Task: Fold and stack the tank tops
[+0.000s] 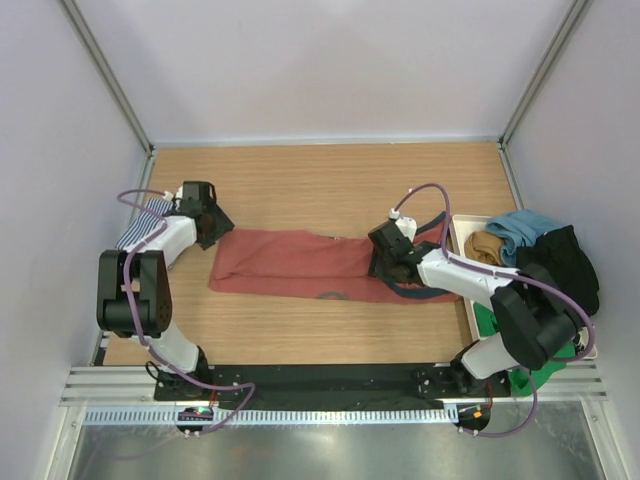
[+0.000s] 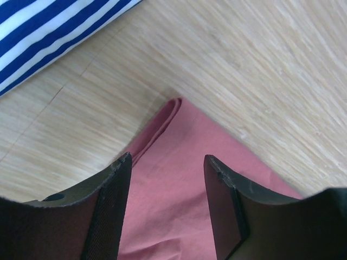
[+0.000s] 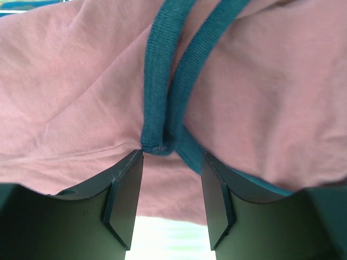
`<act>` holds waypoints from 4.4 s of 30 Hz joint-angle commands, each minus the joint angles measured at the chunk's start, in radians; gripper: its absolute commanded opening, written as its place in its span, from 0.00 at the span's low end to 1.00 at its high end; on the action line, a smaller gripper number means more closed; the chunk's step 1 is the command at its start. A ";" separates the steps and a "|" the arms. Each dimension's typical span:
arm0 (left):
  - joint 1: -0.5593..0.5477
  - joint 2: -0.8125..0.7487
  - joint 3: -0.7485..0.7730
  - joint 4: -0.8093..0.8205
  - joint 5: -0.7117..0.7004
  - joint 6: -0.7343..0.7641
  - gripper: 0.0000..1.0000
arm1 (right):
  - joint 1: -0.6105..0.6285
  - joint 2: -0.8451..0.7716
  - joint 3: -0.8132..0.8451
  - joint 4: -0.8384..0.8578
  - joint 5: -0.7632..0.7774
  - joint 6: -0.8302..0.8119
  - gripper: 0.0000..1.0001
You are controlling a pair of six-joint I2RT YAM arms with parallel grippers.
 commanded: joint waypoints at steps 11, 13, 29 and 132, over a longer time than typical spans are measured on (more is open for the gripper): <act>-0.007 0.154 0.159 0.011 0.028 0.029 0.63 | 0.008 0.099 0.105 0.044 0.035 -0.031 0.21; -0.007 0.161 0.161 0.010 0.023 0.031 0.60 | 0.012 0.084 0.083 0.044 0.039 -0.025 0.12; -0.007 0.206 0.220 -0.036 -0.043 0.035 0.00 | 0.038 -0.085 -0.015 -0.005 0.053 -0.008 0.01; 0.145 0.292 0.340 -0.021 0.058 -0.015 0.00 | -0.202 0.380 0.447 0.073 0.075 -0.170 0.50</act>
